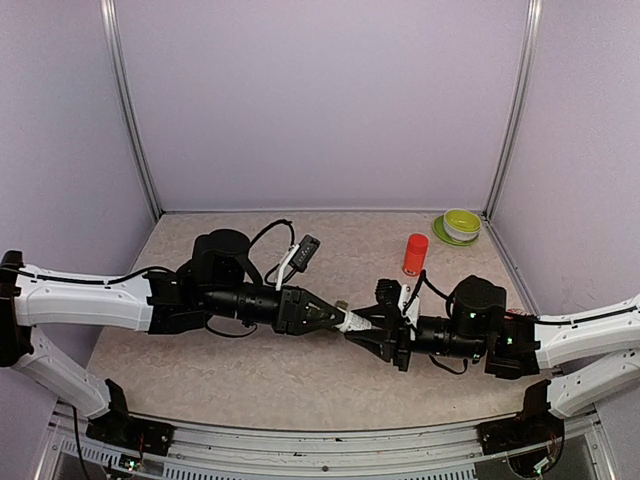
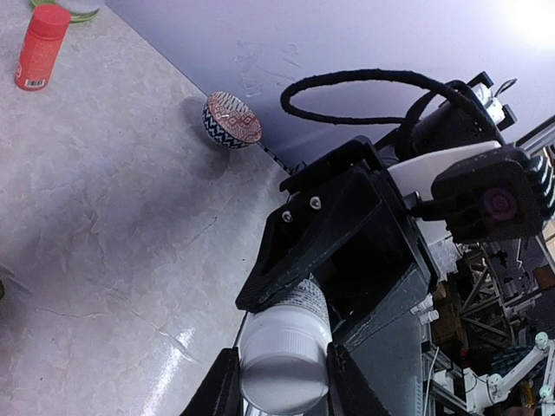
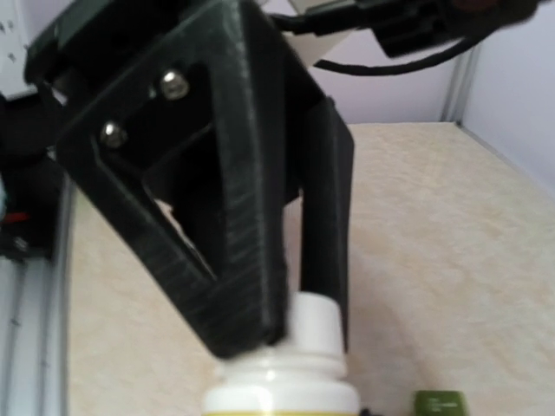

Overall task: Sort the pills into containers
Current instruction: Screw the lid of the pill bottle onto the pill bottle, then place the pill bottle at the center of the board.

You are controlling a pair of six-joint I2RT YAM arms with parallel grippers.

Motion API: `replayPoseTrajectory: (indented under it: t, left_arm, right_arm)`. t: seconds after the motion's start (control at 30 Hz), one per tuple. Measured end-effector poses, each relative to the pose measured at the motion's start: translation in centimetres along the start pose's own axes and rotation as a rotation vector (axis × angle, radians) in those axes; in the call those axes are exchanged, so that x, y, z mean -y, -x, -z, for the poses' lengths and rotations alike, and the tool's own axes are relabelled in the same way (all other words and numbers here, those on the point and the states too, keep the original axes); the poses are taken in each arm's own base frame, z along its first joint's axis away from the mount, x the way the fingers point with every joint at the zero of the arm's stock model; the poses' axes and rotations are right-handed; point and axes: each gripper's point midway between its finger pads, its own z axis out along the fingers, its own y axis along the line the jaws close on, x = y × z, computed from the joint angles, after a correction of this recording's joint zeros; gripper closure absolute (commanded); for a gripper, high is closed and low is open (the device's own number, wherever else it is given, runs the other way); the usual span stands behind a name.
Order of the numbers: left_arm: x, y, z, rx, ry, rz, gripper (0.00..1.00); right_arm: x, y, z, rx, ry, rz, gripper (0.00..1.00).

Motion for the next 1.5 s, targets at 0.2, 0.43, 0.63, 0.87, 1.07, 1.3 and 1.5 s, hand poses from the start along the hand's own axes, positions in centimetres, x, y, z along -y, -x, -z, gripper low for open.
replayPoseTrajectory:
  t: [0.2,0.43,0.63,0.87,1.07,1.3,1.5]
  left_arm:
    - [1.5,-0.3,0.8,0.011,-0.049,-0.094,0.89]
    - [3.6,-0.2,1.7,0.029,-0.132,-0.174,0.89]
    - [4.6,-0.1,2.2,0.039,-0.156,-0.213,0.89]
    - [4.1,-0.3,2.0,0.036,-0.123,-0.202,0.92]
    - [3.4,-0.6,1.8,0.026,-0.092,-0.184,0.98]
    - [2.4,-0.5,1.5,0.026,-0.055,-0.170,0.98]
    - [1.5,0.5,1.7,0.048,-0.010,-0.162,0.97]
  right_arm:
    - [-1.2,1.1,0.2,0.040,0.072,-0.137,0.84]
    - [-2.1,2.8,0.6,0.093,0.140,-0.268,0.83]
    - [-2.5,3.7,0.8,0.120,0.169,-0.328,0.83]
    - [-2.5,3.2,0.7,0.100,0.163,-0.342,0.80]
    - [-2.4,2.5,0.4,0.075,0.153,-0.341,0.63]
    - [-1.7,1.5,0.2,0.040,0.103,-0.334,0.51]
    - [-0.9,1.3,0.3,0.032,0.056,-0.326,0.29]
